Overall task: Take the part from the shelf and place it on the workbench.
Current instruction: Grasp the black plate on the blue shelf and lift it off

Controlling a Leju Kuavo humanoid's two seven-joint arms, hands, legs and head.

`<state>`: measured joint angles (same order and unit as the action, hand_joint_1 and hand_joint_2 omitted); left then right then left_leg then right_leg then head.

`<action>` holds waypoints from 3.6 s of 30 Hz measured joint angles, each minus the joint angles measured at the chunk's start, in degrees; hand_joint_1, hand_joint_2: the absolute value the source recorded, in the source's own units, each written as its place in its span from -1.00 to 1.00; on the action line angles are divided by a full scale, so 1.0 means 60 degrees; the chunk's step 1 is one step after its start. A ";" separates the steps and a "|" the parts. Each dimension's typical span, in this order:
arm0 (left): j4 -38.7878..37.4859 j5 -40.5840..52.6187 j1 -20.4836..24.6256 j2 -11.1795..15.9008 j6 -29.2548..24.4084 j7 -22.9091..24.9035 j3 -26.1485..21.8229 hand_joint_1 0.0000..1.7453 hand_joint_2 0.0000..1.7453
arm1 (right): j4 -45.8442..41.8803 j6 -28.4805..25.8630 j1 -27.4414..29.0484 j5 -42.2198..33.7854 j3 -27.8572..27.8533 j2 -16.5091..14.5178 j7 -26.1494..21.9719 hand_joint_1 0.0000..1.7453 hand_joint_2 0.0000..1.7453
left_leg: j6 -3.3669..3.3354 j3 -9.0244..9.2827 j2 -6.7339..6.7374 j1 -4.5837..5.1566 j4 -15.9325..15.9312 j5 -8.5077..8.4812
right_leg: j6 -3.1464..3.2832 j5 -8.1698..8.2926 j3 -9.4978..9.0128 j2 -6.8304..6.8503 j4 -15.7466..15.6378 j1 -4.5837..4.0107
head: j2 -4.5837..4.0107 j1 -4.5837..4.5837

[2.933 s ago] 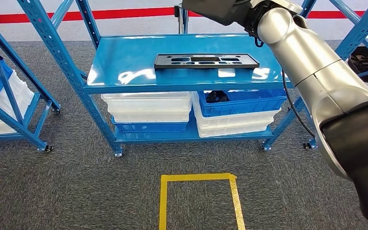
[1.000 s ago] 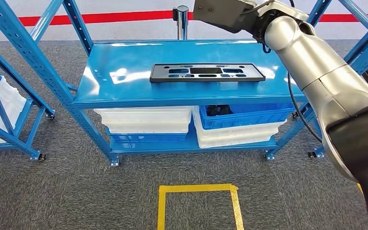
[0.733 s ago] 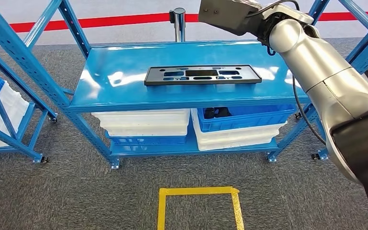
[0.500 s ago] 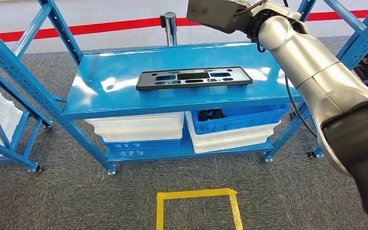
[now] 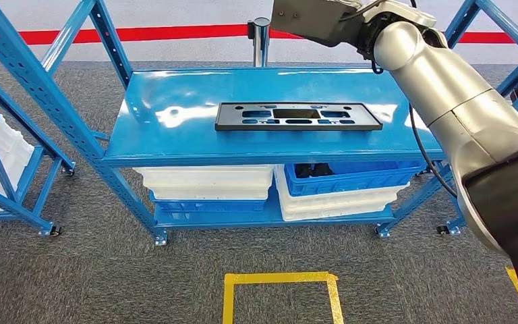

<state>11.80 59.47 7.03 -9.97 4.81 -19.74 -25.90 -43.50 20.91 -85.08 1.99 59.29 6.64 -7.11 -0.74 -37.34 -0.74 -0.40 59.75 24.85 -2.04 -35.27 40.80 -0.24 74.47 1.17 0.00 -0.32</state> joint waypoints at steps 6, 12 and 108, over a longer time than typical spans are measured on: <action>0.0000 -0.0013 0.0008 0.0000 0.0001 0.0021 0.0000 -1.00 -1.00 | -0.0004 0.0016 -0.0047 -0.0003 0.0032 0.0017 0.0009 -1.00 -1.00 | 0.0191 0.0183 -0.0075 0.0051 0.0018 0.0192 | 0.0097 0.1445 -0.0803 -0.0010 -0.2448 -0.0038 | 0.0000 -0.0162; 0.0000 -0.0018 -0.0008 0.0000 0.0026 0.0033 0.0000 -1.00 -1.00 | -0.0026 0.0022 -0.0070 -0.0027 0.0085 0.0045 0.0019 -1.00 -1.00 | 0.0408 -0.0355 0.0041 0.0028 0.1341 0.0846 | 0.0395 0.1299 -0.1048 -0.0033 -0.2518 0.0013 | 0.0000 0.0124; -0.0077 -0.0044 -0.0140 -0.0142 -0.0239 0.0108 -0.0128 -1.00 -1.00 | -0.6812 -0.2720 0.8399 0.5268 0.0291 0.1823 -0.1164 -1.00 0.50 | 0.0227 0.0174 -0.0094 0.0116 -0.0022 0.0129 | 0.0156 0.1011 -0.1265 -0.0061 -0.2492 0.0001 | 0.0000 0.0236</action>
<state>11.34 59.21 6.19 -10.82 3.38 -19.09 -26.67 -84.37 4.58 -34.68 33.60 61.04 17.58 -14.09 0.62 -36.29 -1.30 0.30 59.62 25.62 -1.10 -29.20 33.21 -0.60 59.51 1.18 0.00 1.09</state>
